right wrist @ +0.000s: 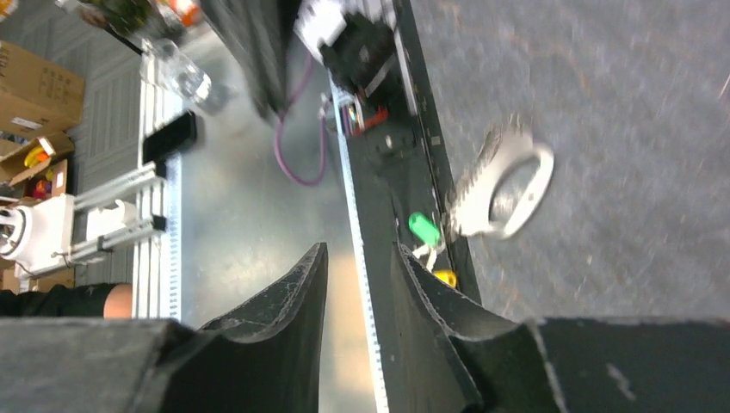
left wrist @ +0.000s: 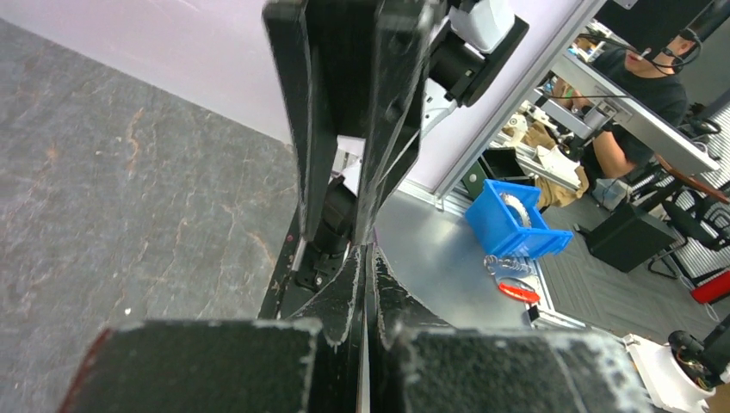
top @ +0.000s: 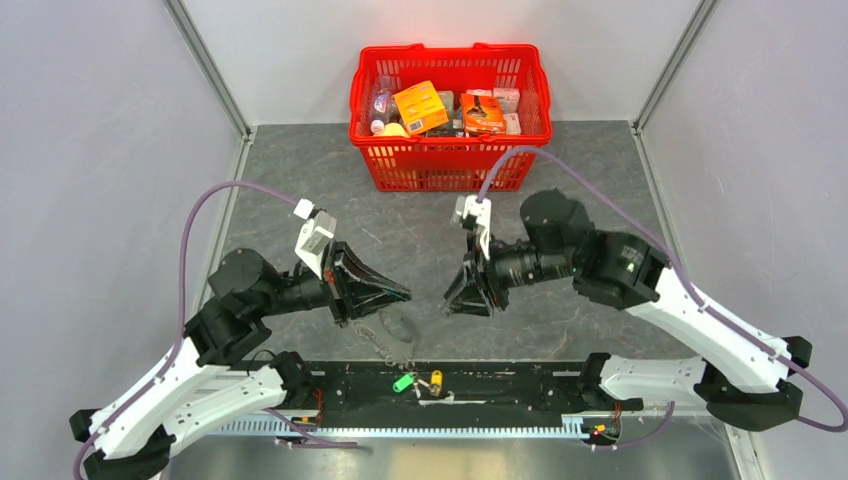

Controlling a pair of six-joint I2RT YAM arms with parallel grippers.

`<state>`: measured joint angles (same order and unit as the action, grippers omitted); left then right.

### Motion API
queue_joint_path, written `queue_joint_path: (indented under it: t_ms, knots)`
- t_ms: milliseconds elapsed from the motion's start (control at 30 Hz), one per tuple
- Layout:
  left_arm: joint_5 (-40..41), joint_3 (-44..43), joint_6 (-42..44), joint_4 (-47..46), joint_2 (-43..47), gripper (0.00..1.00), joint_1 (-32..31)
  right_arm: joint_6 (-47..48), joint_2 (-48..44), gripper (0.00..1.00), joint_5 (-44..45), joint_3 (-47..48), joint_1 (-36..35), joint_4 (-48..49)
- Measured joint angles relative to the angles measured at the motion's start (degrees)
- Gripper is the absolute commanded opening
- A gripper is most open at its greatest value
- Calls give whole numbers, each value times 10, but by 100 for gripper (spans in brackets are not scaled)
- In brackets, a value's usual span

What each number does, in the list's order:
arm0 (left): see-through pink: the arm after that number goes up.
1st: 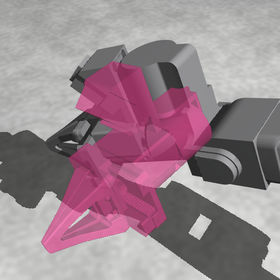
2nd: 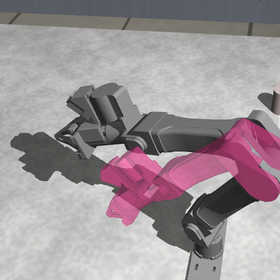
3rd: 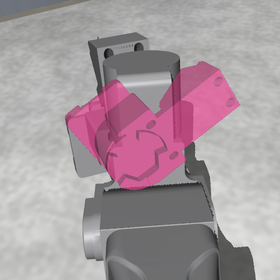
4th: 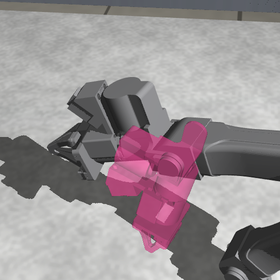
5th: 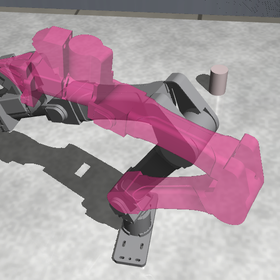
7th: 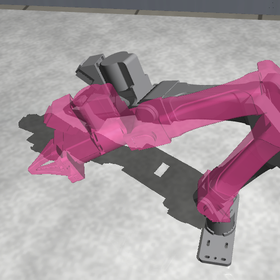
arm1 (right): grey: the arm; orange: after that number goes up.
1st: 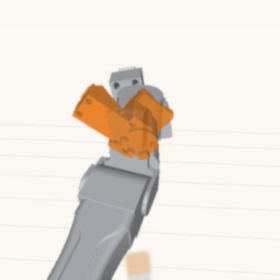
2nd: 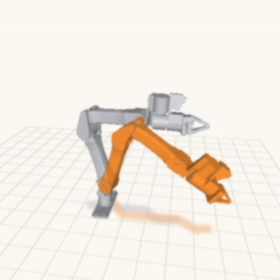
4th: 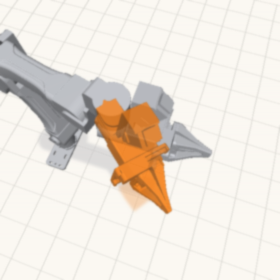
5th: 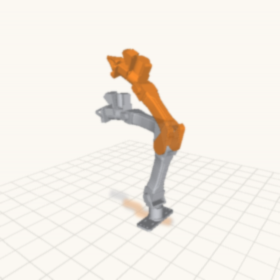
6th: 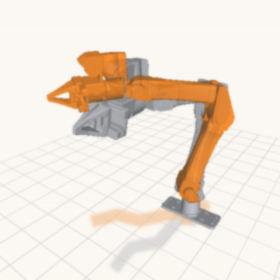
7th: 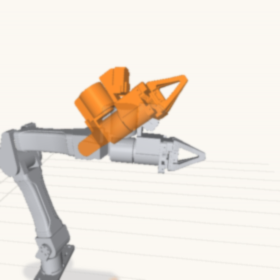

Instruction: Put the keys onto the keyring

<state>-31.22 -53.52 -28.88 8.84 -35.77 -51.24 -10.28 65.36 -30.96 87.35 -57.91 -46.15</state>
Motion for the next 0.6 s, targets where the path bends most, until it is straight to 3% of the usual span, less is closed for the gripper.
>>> queue_joint_path:
  t_ms: [200, 600]
  knots:
    - [41, 8, 6, 47, 42, 2, 0, -38, -67, 43, 46, -195, 0, 43]
    - [72, 47, 11, 58, 24, 2, 0, -85, -37, 45, 78, -284, 0, 127]
